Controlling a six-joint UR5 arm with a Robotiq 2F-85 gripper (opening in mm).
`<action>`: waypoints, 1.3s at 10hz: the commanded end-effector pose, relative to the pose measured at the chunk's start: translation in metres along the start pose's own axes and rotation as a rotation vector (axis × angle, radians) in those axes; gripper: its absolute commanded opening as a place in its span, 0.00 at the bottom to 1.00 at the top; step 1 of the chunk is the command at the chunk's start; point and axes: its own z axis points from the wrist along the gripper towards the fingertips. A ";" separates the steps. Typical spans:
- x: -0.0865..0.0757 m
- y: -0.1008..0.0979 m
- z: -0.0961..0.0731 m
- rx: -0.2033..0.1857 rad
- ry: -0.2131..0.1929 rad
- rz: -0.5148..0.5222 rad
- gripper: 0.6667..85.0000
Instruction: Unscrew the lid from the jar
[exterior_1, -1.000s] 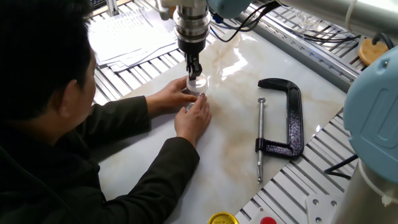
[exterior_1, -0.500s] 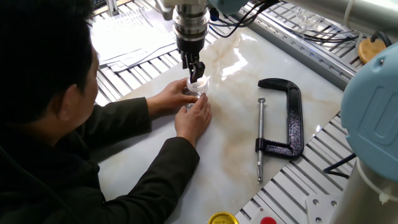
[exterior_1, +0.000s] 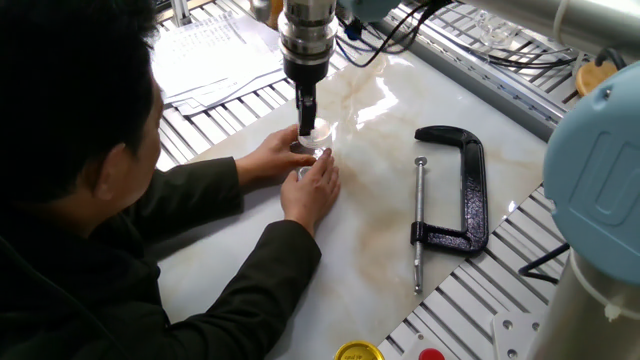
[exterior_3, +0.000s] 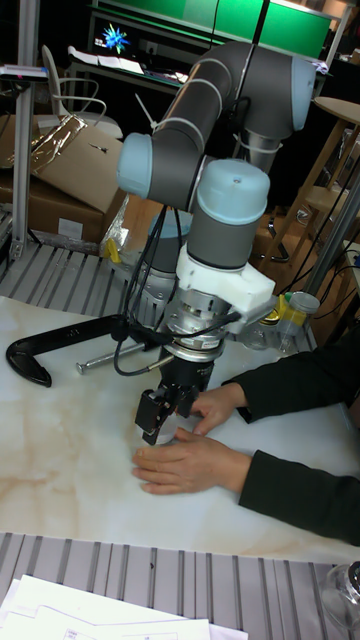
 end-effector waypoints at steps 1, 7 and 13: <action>-0.008 0.018 0.006 -0.069 -0.019 0.277 0.90; 0.005 0.001 0.014 -0.017 -0.004 0.260 0.88; 0.009 0.004 0.018 -0.028 0.013 0.390 0.83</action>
